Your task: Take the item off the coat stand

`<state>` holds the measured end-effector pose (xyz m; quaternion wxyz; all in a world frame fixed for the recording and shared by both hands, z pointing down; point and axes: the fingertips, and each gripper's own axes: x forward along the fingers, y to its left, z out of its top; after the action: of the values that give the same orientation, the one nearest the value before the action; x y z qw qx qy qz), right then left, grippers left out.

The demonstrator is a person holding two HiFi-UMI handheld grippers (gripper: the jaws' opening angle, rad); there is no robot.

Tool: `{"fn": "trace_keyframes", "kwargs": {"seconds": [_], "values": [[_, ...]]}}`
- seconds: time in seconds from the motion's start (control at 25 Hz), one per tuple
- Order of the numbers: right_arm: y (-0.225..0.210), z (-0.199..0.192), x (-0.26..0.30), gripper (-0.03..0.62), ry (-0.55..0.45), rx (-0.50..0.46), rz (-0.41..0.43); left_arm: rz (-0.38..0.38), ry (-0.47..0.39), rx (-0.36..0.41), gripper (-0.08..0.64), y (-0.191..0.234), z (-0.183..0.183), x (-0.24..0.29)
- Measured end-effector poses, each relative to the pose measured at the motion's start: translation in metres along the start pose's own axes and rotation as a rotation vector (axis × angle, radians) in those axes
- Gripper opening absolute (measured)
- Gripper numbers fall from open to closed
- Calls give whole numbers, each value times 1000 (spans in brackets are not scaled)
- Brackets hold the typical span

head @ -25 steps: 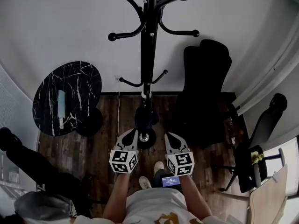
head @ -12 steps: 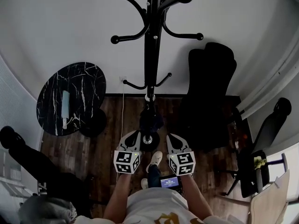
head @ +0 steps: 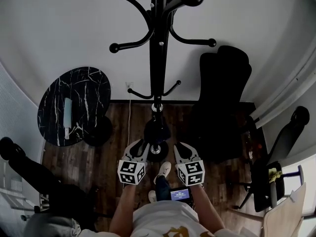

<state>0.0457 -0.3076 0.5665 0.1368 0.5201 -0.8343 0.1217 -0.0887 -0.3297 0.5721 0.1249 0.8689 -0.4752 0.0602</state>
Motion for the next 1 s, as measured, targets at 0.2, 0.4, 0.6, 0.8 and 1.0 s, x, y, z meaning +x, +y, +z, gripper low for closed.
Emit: {"fn": "trace_keyframes", "kwargs": {"seconds": [0.2,0.4,0.6,0.8,1.0], "values": [[-4,-2,17,91,16,-5,17,-5,53,4,163,1,-15,12],[-4,2,38,140,31,-36,38,-2,67,-3,163,7,-16,24],[-4,2,54,166,43,-49,48,-5,102,12,163,13,-24,35],[-6,1,70,176,55,-47,59,-4,97,19,163,16,-22,48],[-3,-6,82,170,77,-50,72,4,88,44,144,18,-18,54]]}}
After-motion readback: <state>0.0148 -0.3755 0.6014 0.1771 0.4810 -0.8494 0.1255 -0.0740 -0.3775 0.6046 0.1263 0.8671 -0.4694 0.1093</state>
